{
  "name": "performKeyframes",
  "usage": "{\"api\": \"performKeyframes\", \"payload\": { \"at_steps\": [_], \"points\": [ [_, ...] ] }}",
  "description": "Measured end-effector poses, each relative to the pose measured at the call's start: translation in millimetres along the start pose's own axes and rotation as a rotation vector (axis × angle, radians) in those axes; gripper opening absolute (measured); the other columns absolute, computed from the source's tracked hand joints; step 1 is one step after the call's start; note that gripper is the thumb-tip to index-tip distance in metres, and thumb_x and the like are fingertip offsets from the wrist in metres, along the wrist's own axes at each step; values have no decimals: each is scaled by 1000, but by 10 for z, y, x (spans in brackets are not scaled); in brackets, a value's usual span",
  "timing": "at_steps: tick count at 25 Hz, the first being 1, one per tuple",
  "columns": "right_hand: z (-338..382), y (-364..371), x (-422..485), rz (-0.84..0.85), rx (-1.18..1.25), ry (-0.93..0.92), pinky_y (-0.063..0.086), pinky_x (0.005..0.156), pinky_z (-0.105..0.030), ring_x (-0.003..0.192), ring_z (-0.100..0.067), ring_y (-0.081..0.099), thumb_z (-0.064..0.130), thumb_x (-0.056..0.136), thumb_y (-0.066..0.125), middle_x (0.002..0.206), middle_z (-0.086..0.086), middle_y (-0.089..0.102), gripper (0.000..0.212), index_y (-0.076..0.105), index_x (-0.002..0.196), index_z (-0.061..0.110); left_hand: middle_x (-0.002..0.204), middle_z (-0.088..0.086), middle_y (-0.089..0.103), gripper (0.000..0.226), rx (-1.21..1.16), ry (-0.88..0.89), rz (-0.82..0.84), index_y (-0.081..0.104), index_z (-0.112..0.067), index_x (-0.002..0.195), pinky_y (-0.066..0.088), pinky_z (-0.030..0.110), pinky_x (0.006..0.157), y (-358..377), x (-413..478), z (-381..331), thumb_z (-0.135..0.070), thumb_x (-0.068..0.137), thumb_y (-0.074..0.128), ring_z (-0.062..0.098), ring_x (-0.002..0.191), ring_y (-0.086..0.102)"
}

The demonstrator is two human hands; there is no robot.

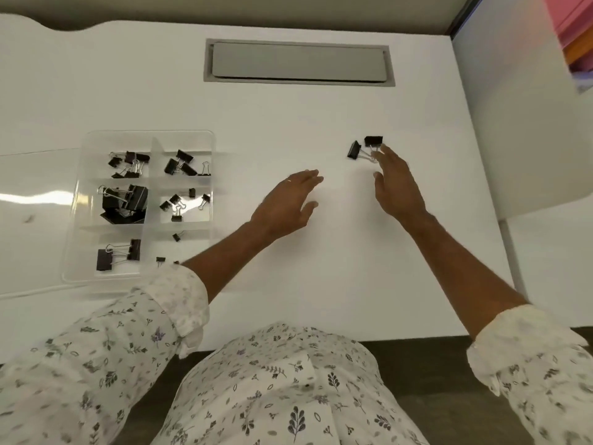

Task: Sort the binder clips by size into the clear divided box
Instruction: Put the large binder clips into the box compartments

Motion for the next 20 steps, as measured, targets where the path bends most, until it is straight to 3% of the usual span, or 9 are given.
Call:
{"api": "performKeyframes", "payload": {
  "at_steps": [3, 6, 9, 13, 16, 20],
  "points": [
    [-206, -41, 448, 136, -40, -15, 35, 117, -39, 152, -27, 27, -8, 90, 44, 168, -6, 24, 69, 38, 155, 15, 159, 6, 42, 54, 40, 2, 73, 46, -11, 151, 37, 39, 119, 171, 222, -100, -21, 99, 59, 24, 147, 41],
    [-339, 21, 666, 233, -67, -86, 33, 122, -43, 154, -27, 24, -9, 86, 47, 169, -5, 21, 74, 37, 156, 11, 161, 8, 40, 53, 69, -10, 66, 44, -8, 152, 35, 38, 120, 188, 554, -240, -18, 101, 56, 26, 148, 39],
    [-373, 126, 522, 188, -23, -69, 41, 116, -46, 151, -30, 31, -6, 86, 48, 167, -9, 25, 72, 39, 155, 11, 164, 11, 33, 54, 109, -9, 71, 38, -5, 154, 33, 37, 122, 226, 998, -337, -7, 102, 49, 28, 151, 34],
    [-354, 153, -196, 61, 84, 11, 45, 109, -34, 145, -24, 37, 9, 97, 50, 162, -2, 34, 52, 47, 149, 17, 169, 9, 22, 56, 158, 41, 168, 35, -4, 155, 34, 39, 121, 448, 1450, -393, -4, 101, 48, 27, 157, 20],
    [-360, 135, -694, 36, 124, 64, 43, 101, -26, 142, -19, 40, 26, 101, 59, 159, 4, 38, 45, 51, 144, 20, 164, 5, 35, 46, 226, 131, 239, 48, -9, 149, 41, 42, 115, 634, 1469, -385, -12, 103, 50, 27, 153, 28],
    [-377, 177, -954, -45, 109, 63, 52, 90, -28, 124, -21, 52, 27, 99, 64, 138, 2, 56, 26, 61, 121, 15, 140, 1, 61, 31, 128, 73, 95, 67, -10, 128, 57, 48, 88, 715, 1216, -380, -6, 100, 55, 30, 132, 49]
  ]
}}
Point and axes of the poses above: each hand's wrist, its own x-axis towards the middle knuckle, its own y-axis out of the palm, z = x × y, the point moved 1 cm from there along x, towards the middle knuckle
